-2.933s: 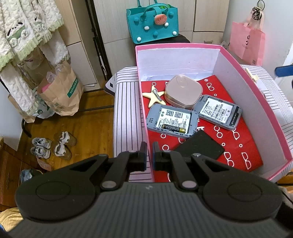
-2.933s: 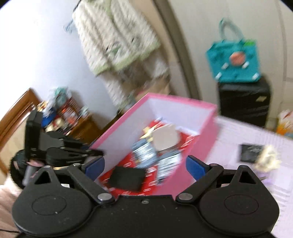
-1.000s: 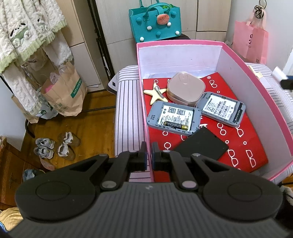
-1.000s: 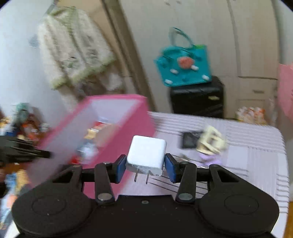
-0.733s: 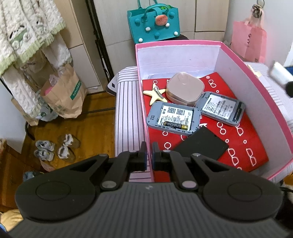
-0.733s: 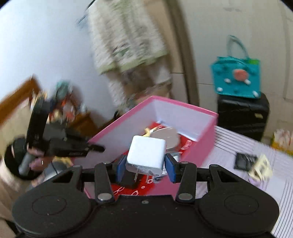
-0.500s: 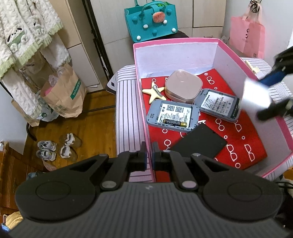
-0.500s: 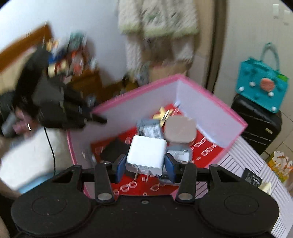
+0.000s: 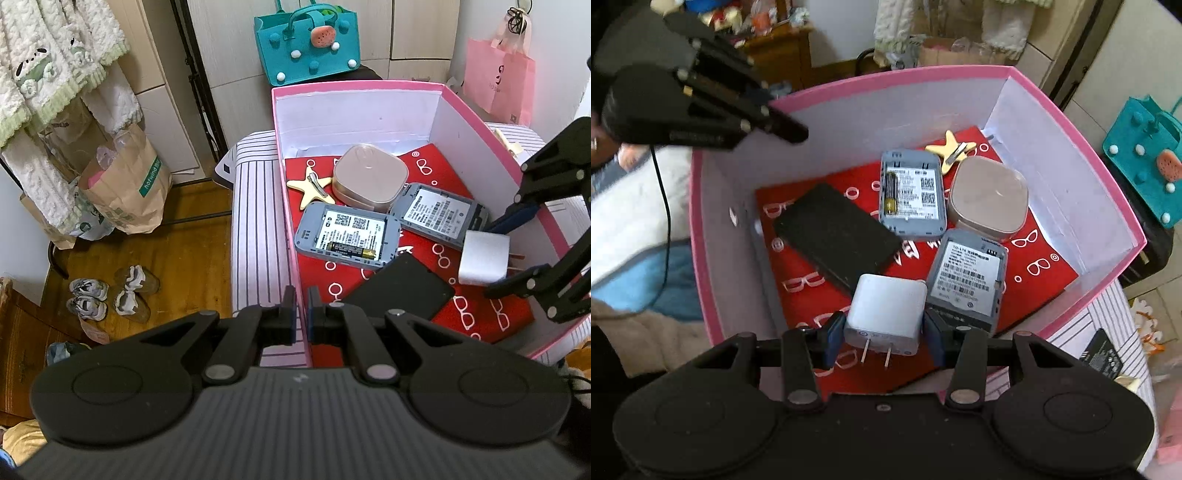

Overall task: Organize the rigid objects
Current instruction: 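Carry the white charger with the right tool into the box and release, then grasp a set of silver keys with the right tool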

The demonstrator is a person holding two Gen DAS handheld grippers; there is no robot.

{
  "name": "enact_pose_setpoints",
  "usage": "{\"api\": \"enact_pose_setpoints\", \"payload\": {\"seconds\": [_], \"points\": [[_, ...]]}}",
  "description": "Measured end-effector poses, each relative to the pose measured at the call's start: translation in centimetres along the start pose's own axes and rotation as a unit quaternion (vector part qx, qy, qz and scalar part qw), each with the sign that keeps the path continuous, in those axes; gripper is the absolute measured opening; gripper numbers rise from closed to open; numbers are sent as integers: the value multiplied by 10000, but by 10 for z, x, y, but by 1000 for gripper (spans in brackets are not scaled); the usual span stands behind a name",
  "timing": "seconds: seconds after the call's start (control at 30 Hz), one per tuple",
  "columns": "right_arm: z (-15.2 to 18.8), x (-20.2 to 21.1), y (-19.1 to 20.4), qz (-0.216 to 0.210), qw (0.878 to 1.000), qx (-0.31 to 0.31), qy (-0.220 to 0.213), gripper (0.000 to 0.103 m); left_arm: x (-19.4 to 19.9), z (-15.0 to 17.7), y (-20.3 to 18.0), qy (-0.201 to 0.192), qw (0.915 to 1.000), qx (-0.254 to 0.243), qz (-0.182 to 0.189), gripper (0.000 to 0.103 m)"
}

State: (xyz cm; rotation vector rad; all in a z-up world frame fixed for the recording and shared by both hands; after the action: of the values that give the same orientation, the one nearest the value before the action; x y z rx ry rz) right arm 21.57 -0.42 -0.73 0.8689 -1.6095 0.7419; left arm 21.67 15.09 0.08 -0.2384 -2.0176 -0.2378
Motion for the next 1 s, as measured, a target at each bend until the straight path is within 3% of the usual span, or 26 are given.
{"api": "enact_pose_setpoints", "payload": {"seconds": [0.1,0.2,0.3,0.43,0.57,0.7,0.87,0.93,1.0], "points": [[3,6,-10,10,9990,-294,-322,54,0,-1,0,-6,10000,4,-5,5],[15,29,-24,91,9922,-739,-1001,54,1,-2,3,-4,9999,87,61,5],[44,56,-43,71,9741,-1339,-1821,55,1,-2,7,-27,9997,198,154,5],[85,76,-70,472,9471,-2094,-2388,66,1,-1,4,-82,9997,226,95,5],[123,75,-103,956,9281,-2722,-2354,66,3,0,2,-99,9998,199,3,5],[160,59,-122,1030,9053,-3397,-2331,66,4,0,2,-97,9997,221,1,4],[191,31,-125,739,8957,-3692,-2364,65,2,-2,0,-45,9996,260,-49,4],[193,20,-120,733,8985,-3661,-2308,62,3,-2,1,-20,9994,330,-34,4],[188,8,-113,387,9055,-3579,-2248,61,4,-2,2,4,9994,332,-26,4]]}}
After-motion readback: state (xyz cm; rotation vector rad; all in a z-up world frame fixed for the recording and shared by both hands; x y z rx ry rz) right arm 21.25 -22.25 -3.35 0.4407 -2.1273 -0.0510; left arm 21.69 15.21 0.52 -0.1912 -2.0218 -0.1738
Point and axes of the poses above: each gripper's, at about its wrist camera, not at the fingertips, and x roughly against the way its jaws point, y to its left, z to its underside, the point moved 2 cm from there along -x, roughly the way its jaws point, and after that the axes turned 9 degrees about y, right-handed, at the moved point
